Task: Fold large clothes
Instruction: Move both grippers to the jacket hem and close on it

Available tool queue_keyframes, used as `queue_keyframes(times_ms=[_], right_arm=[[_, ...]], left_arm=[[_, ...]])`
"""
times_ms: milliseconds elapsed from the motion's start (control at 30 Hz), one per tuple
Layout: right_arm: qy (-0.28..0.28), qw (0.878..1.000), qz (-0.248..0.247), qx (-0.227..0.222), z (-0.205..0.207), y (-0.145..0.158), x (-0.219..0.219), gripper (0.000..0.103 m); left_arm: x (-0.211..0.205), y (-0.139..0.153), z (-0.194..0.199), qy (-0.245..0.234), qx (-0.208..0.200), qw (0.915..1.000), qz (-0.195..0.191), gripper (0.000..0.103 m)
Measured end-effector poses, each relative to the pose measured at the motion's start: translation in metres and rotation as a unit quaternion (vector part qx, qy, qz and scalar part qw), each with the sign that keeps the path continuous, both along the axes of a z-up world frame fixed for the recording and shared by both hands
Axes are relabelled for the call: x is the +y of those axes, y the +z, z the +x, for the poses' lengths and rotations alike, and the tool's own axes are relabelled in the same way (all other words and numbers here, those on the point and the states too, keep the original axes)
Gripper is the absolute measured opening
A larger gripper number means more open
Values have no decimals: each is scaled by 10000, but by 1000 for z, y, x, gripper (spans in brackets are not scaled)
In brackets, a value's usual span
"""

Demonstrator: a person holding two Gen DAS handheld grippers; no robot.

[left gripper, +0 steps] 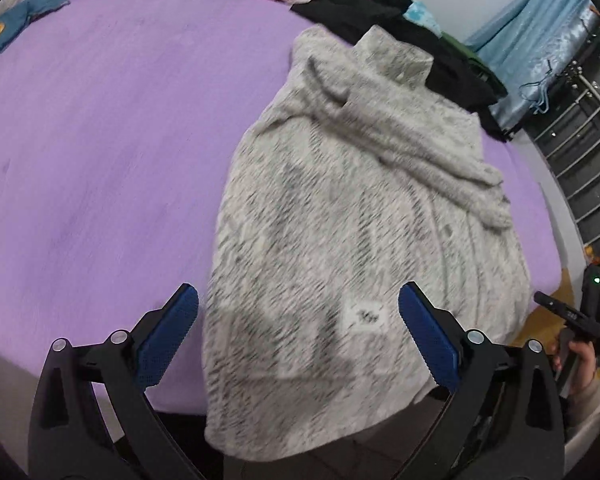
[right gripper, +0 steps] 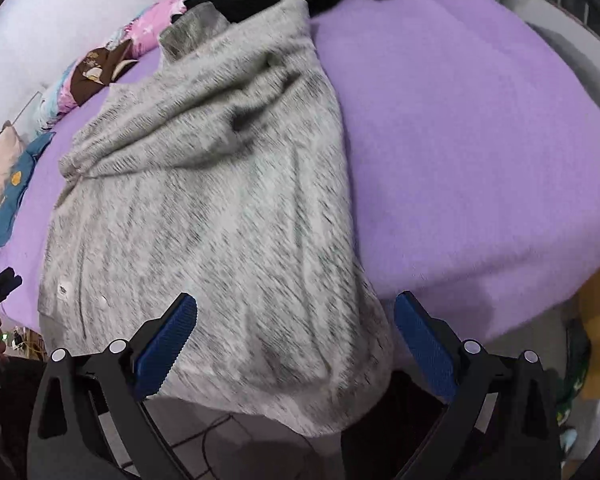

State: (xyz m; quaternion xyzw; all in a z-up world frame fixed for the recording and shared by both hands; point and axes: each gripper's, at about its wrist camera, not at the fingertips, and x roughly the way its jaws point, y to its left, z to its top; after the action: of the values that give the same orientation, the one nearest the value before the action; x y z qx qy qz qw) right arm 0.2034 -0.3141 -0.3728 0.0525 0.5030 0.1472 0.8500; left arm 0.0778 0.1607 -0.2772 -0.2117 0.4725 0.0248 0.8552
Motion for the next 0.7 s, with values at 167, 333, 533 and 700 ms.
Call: queue_keyframes(times_ms=[167, 333, 533, 700], right_arm=[[-33, 9992, 238, 326, -1, -24, -20, 97], [556, 9975, 88, 423, 6, -35, -23, 97], [856, 9944, 192, 593, 5, -50, -28, 97], [1089, 9924, 62, 577, 0, -55, -18, 97]], left_arm=[[17, -25, -17, 12, 233, 9993, -282, 97], [25, -34, -29, -245, 246, 9984, -442, 97], [16, -46, -25, -587, 435, 9964, -431, 95], [9, -60, -22, -752, 643, 9944, -381, 90]])
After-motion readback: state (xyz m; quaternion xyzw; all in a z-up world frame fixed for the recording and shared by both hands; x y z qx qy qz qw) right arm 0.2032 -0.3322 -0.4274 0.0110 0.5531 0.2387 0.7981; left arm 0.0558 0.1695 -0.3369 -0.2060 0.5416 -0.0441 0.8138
